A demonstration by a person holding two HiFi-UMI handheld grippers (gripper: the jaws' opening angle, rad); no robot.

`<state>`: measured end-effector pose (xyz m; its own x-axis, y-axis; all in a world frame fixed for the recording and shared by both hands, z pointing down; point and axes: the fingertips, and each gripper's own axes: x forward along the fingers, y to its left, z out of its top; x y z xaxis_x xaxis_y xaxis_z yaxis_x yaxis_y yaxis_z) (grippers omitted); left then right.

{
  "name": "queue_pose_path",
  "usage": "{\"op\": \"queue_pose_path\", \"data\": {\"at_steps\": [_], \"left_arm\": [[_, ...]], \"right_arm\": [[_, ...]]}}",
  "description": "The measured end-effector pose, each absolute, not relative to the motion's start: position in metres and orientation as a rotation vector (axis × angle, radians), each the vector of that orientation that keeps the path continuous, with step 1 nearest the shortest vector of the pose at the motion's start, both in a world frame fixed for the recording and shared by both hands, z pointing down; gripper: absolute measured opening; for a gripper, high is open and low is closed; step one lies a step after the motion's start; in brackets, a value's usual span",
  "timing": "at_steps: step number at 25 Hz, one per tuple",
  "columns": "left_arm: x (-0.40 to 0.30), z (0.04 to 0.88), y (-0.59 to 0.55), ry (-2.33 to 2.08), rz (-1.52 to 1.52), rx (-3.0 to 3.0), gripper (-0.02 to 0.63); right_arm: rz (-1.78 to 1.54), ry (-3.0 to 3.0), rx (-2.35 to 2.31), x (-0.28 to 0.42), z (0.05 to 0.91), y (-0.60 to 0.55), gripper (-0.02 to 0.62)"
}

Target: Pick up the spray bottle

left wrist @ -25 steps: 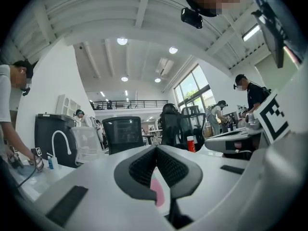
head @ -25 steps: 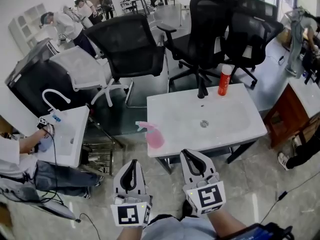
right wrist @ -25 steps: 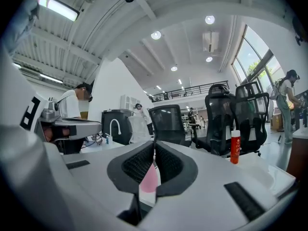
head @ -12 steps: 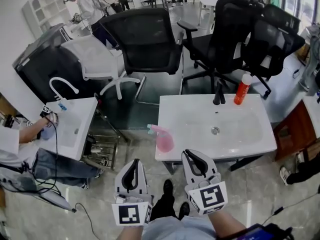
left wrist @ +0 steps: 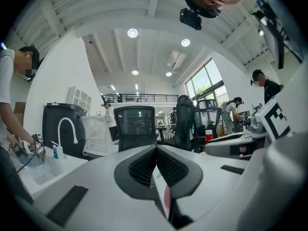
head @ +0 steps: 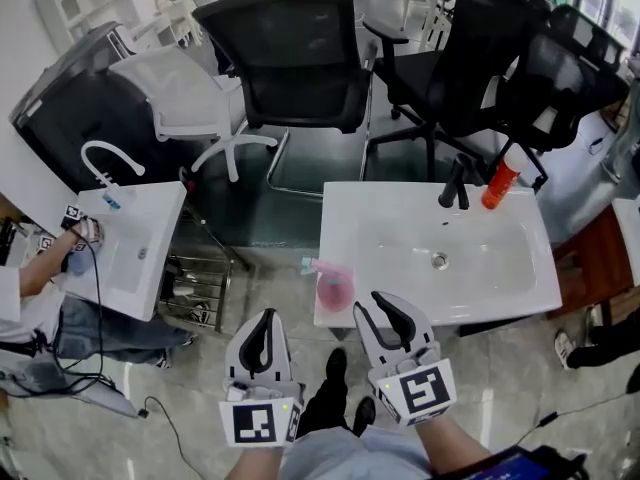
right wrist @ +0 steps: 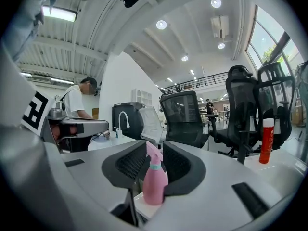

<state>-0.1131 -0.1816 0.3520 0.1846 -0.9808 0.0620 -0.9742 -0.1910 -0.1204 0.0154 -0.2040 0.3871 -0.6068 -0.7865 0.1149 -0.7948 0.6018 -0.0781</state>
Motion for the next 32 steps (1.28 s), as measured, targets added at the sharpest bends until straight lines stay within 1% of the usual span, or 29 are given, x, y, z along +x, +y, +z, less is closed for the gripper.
{"op": "queue_pose_path", "data": {"at_steps": [5,13,21,32], "left_arm": [[-0.127,0.36,-0.212,1.98,-0.223,-2.385,0.015],[-0.147,0.382,-0.25,2.033,-0.29,-2.408,0.015],[-0.164,0.406,-0.277,2.061,-0.341,-2.437,0.015],[-0.172,0.425,-0.295,2.085,-0.382,-2.451,0.015]], "right_arm": [[0.211,-2.747,1.281,-0.004,0.399,-0.231,0.227],[0.2,-2.741,1.258,-0.022,0.418,-0.269,0.277],[0.221,-2.7,1.213,-0.04,0.445,-0.294,0.291],[0.24,-2.674,1.148,-0.053,0.47,-0.308,0.273]]}}
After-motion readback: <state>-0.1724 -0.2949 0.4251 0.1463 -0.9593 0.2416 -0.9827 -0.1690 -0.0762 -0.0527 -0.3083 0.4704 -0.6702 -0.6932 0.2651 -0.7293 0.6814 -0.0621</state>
